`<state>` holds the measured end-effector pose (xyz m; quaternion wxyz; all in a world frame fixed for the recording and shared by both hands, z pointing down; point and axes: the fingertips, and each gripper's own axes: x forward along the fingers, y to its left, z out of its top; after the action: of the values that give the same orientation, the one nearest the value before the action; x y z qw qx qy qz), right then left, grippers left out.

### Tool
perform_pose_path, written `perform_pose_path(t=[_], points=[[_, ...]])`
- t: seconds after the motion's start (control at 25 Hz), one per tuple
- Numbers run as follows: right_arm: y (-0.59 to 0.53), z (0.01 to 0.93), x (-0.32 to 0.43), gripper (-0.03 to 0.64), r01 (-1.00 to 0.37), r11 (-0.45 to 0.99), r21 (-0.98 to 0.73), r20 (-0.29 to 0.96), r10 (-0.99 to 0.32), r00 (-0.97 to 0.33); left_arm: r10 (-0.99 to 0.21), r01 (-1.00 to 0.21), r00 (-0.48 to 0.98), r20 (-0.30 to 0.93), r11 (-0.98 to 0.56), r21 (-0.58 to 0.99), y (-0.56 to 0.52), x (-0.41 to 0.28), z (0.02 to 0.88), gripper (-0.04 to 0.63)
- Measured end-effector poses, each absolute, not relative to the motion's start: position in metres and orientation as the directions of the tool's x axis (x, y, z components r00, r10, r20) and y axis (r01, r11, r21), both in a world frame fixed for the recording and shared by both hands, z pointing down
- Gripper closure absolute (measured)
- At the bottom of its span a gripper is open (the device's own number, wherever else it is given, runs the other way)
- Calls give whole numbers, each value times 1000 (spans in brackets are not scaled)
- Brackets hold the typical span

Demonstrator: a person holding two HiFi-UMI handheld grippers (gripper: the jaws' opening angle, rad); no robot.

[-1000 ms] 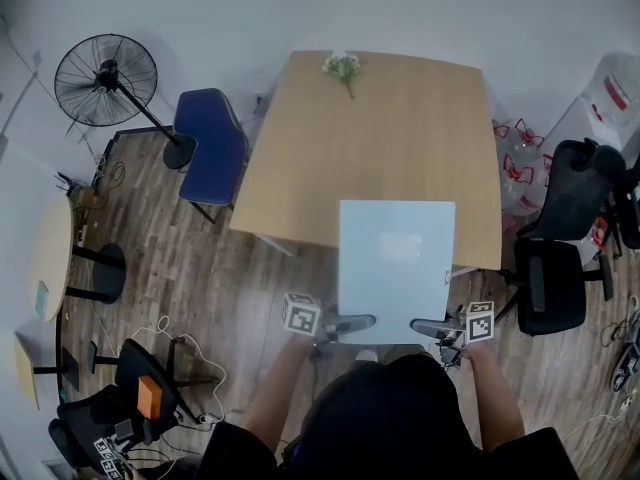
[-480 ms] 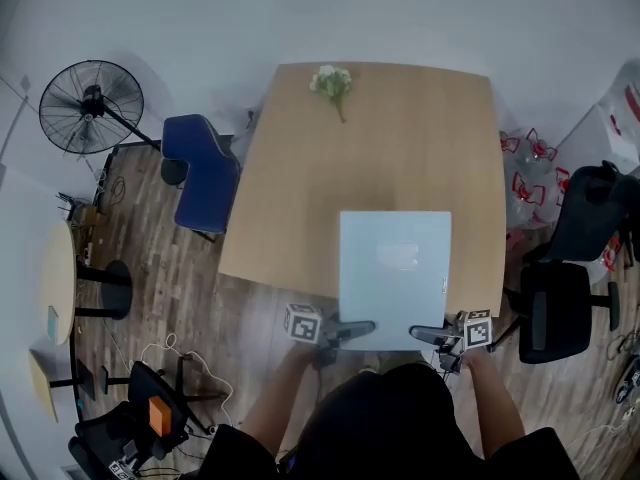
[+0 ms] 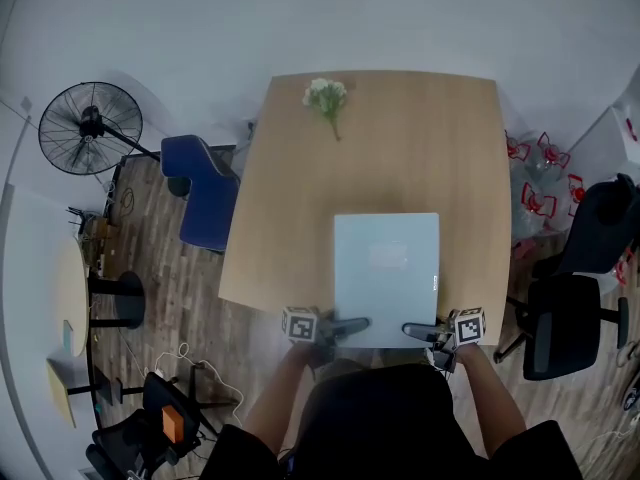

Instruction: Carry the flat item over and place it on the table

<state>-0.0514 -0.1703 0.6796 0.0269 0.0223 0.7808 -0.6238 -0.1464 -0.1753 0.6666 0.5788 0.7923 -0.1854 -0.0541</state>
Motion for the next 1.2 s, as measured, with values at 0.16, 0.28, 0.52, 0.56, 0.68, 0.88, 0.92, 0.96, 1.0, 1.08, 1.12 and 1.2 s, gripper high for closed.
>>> perform_pose_path(t=[0.16, 0.28, 0.52, 0.56, 0.68, 0.88, 0.92, 0.96, 1.0, 1.08, 1.12, 1.2], points=[[-196, 682, -57, 325, 63, 206, -977, -65, -3, -998, -364, -245, 920, 144, -249, 937, -203, -153, 670, 247], [-217, 685, -61, 325, 54, 196, -979, -58, -16, -998, -355, -253, 922, 155, -249, 935, -224, -157, 678, 244], [-256, 712, -73, 325, 11, 170, -985, -18, -40, -999, -328, -249, 929, 170, -217, 944, -267, -171, 704, 238], [-264, 717, -76, 325, 4, 155, -988, -12, -47, -999, -323, -246, 931, 172, -204, 948, -275, -175, 712, 236], [-284, 738, -85, 325, -9, 124, -992, 2, -57, -998, -296, -236, 938, 181, -163, 958, -298, -182, 732, 233], [-315, 767, -91, 325, -13, 78, -997, 7, -71, -997, -279, -235, 940, 195, -119, 965, -330, -188, 761, 230], [-321, 768, -93, 325, -12, 56, -998, 8, -74, -997, -279, -236, 940, 198, -107, 966, -334, -189, 767, 229], [-326, 769, -96, 325, -9, 47, -999, 5, -74, -997, -279, -236, 939, 203, -92, 967, -338, -190, 772, 228], [-331, 769, -98, 327, -3, 49, -999, 0, -72, -997, -279, -238, 938, 208, -78, 968, -341, -191, 777, 227], [-340, 770, -102, 328, 5, 47, -999, -9, -68, -998, -278, -241, 936, 218, -53, 969, -347, -193, 783, 225], [-343, 773, -103, 330, 6, 38, -999, -9, -69, -998, -277, -243, 935, 223, -41, 969, -350, -194, 786, 224], [-347, 779, -104, 328, 3, 13, -1000, -4, -71, -997, -274, -249, 932, 235, -15, 968, -355, -196, 792, 221]])
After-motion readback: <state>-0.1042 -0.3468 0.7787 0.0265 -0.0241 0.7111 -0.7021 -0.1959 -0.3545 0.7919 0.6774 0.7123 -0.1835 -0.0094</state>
